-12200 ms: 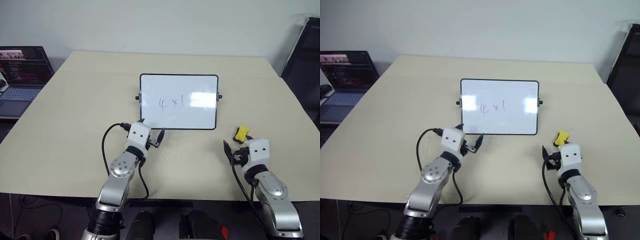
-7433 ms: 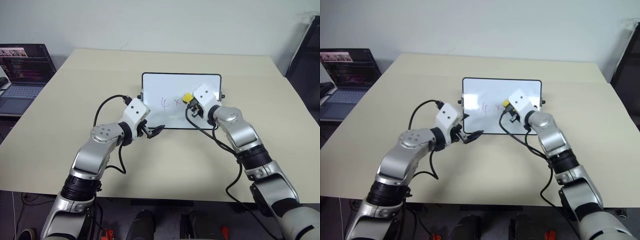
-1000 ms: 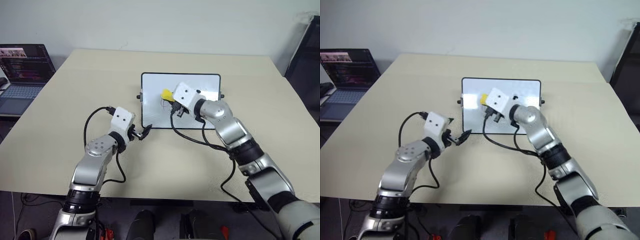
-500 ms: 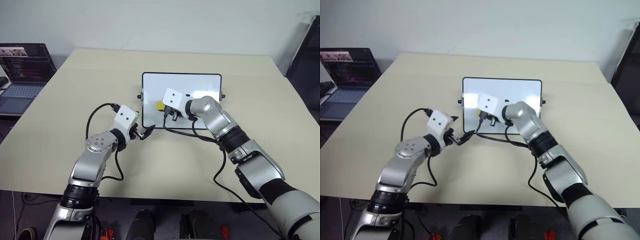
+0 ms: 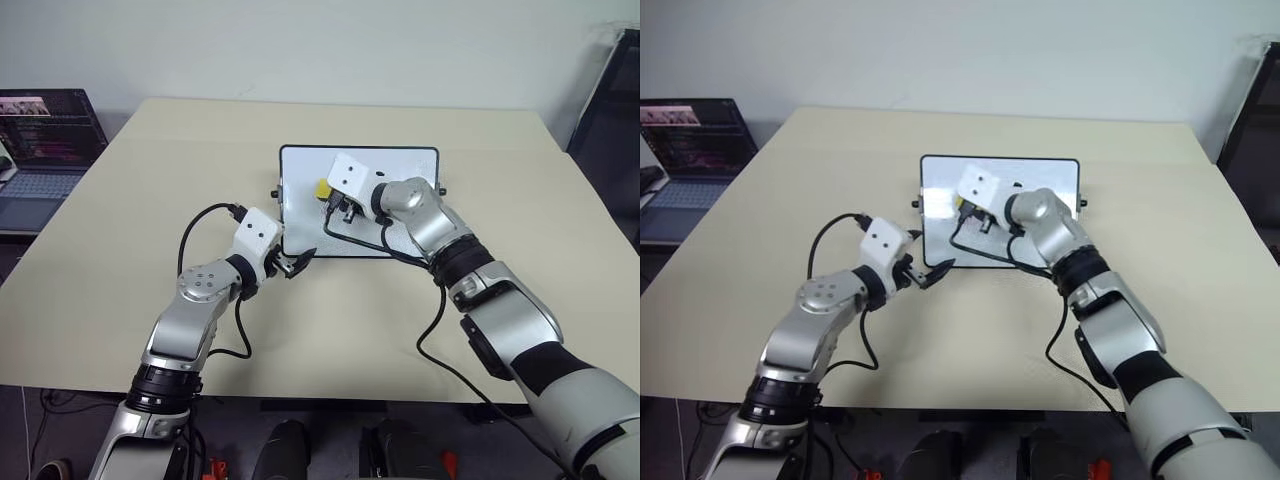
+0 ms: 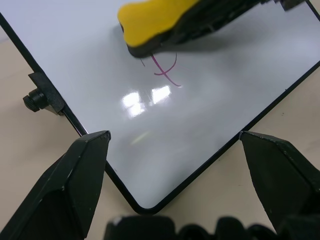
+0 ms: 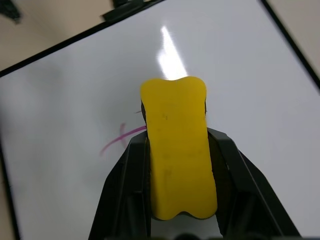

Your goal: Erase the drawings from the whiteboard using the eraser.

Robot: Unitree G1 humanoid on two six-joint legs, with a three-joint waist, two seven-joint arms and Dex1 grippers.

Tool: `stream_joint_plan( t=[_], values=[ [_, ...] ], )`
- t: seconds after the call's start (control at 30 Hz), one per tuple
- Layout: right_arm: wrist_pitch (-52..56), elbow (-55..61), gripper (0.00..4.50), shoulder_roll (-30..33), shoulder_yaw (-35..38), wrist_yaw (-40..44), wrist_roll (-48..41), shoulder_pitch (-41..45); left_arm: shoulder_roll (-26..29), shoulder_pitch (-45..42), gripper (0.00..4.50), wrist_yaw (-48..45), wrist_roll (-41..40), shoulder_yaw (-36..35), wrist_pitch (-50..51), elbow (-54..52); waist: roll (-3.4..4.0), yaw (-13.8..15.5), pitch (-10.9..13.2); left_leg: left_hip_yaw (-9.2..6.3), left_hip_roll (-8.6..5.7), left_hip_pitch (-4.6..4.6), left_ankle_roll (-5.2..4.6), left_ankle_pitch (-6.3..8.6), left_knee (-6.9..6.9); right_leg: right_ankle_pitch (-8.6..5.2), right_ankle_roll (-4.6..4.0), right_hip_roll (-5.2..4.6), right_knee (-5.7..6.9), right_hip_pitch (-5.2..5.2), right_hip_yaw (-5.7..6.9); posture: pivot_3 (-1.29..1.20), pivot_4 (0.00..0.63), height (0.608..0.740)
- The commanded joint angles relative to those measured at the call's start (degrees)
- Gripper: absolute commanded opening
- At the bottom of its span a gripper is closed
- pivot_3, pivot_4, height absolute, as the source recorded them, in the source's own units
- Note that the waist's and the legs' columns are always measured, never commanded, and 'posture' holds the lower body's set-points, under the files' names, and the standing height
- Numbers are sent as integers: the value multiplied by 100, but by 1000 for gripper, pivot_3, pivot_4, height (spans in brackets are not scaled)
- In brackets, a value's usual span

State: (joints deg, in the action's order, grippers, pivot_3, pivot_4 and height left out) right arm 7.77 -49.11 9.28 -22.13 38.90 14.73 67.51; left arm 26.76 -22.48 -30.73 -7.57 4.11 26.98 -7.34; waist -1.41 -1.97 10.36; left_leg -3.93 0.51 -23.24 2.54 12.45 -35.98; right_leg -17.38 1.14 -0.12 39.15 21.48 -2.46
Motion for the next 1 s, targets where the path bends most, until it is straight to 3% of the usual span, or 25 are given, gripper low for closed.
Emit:
stream_joint_plan(
  t=[0.03, 0.3, 0.7, 1.0],
  values=[
    [41, 44, 1156, 114, -171, 368, 155, -177, 11, -44, 4500, 25, -11, -80, 2, -330, 0, 2, 0, 0, 0, 2, 0, 0, 0, 0, 0, 0, 0, -3, 0, 0, 150, 740],
    [-272, -242, 1154, 148, 27, -403, 247, 79, -17, -22, 4500, 32, -6, -56, 19, -337, 0, 9, 0, 1, -2, 21, 1, -1, -5, 0, 0, 0, 30, -9, -3, 0, 150, 740],
    [-102, 450, 1153, 552, -437, 627, 495, -498, -42, 23, 4500, -10, -6, -26, -82, -250, 0, 11, 0, 2, -3, 26, 2, -3, -6, -1, 0, -1, 34, -12, -5, 0, 150, 740],
    [-519, 35, 1152, 330, -17, -774, 480, -36, -64, 30, 4500, -33, 17, 11, -169, -185, 0, 9, 0, 3, -3, 32, 11, -12, -8, 0, -2, 1, 50, -10, -8, 0, 150, 740]
  ],
)
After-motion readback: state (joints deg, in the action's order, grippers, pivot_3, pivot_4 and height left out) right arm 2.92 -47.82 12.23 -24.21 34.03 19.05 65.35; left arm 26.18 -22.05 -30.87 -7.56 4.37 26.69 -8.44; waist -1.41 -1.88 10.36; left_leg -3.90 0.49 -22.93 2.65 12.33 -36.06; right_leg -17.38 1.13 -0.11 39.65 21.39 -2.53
